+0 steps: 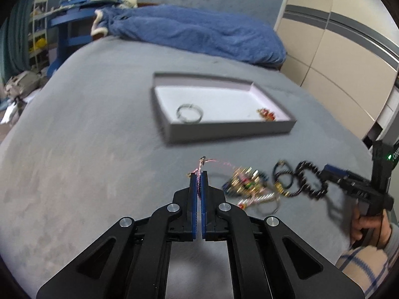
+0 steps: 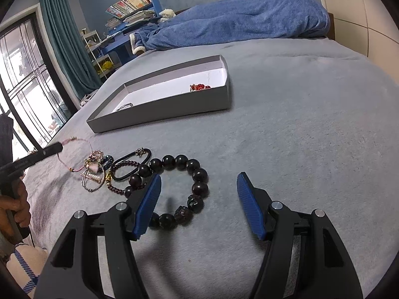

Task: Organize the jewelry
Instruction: 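Grasp a pink beaded bracelet with the left gripper while the right gripper grasps the large black bead bracelet, then carry both bracelets over the box and open both grippers to release them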

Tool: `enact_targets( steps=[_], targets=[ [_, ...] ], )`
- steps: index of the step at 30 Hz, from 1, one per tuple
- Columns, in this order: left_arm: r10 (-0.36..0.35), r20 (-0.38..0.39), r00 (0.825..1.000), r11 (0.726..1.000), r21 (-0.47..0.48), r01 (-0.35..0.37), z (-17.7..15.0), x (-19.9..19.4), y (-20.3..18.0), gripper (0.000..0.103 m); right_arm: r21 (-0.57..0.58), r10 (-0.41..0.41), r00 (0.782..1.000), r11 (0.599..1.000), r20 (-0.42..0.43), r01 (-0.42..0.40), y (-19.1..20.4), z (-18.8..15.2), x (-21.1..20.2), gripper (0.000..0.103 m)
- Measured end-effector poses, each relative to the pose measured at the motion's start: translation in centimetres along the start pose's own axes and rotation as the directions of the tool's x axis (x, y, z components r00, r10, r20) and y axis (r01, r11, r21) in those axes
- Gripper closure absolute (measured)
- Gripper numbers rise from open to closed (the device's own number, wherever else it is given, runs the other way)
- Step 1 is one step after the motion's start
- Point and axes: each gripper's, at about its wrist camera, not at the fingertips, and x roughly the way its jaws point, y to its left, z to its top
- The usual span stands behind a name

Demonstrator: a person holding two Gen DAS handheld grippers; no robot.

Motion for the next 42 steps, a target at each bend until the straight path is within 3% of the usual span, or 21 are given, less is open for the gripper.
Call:
enact_targets(
  steps=[8, 17, 20, 22, 24, 28, 30, 31, 37, 42],
  targets=[
    [0.024, -0.087, 0.996, 0.999, -0.030, -0.026, -2.9, 1.4, 2.2, 0.099, -0.027, -0.034, 0.998, 0.999, -0.046, 0.033, 0.7, 0.1, 0.8, 0.040],
    [0.037, -0.116, 0.992, 0.999, 0.011, -0.036, -1.8, 2.8, 1.4, 0.084, -0.124, -0.130, 0.985, 0.986, -0.115, 0.116, 2.4, 0.3, 2.9, 0.058],
    [0.065, -0.131, 0.989, 0.997, 0.047, -0.059, -1.1, 3.7, 0.8, 0.076, -0.154, -0.132, 0.984, 0.982, -0.118, 0.113, 2.8, 0.2, 3.1, 0.071],
    [0.092, -0.136, 0.986, 0.993, 0.082, -0.081, -0.9, 4.2, 0.2, 0.072, -0.168, -0.122, 0.986, 0.980, -0.115, 0.102, 3.0, 0.1, 3.1, 0.086],
    [0.125, -0.140, 0.982, 0.987, 0.121, -0.109, -0.7, 4.6, -0.4, 0.071, -0.180, -0.118, 0.987, 0.979, -0.110, 0.097, 3.3, 0.0, 3.0, 0.089],
    [0.115, -0.141, 0.983, 0.988, 0.115, -0.099, -0.5, 4.5, -0.2, 0.078, -0.161, -0.085, 0.991, 0.985, -0.100, 0.069, 3.0, 0.2, 2.6, 0.089],
    [0.100, -0.138, 0.985, 0.991, 0.099, -0.087, -0.4, 4.1, 0.1, 0.097, -0.154, -0.063, 0.994, 0.987, -0.087, 0.049, 2.9, 0.4, 2.1, 0.089],
    [0.089, -0.134, 0.987, 0.993, 0.092, -0.077, -0.3, 3.8, 0.1, 0.099, -0.152, -0.057, 0.995, 0.987, -0.080, 0.044, 3.0, 0.5, 1.8, 0.089],
    [-0.012, -0.059, 0.998, 0.995, 0.098, 0.018, 1.1, 1.1, -1.5, 0.100, -0.176, -0.024, 0.999, 0.984, -0.022, 0.020, 3.9, 2.3, 0.1, 0.089],
    [-0.095, 0.029, 0.995, 0.990, 0.105, 0.091, 3.8, -1.7, -3.4, 0.100, -0.202, 0.002, 1.000, 0.979, 0.022, 0.003, 5.1, 4.8, -1.1, 0.089]
  ],
)
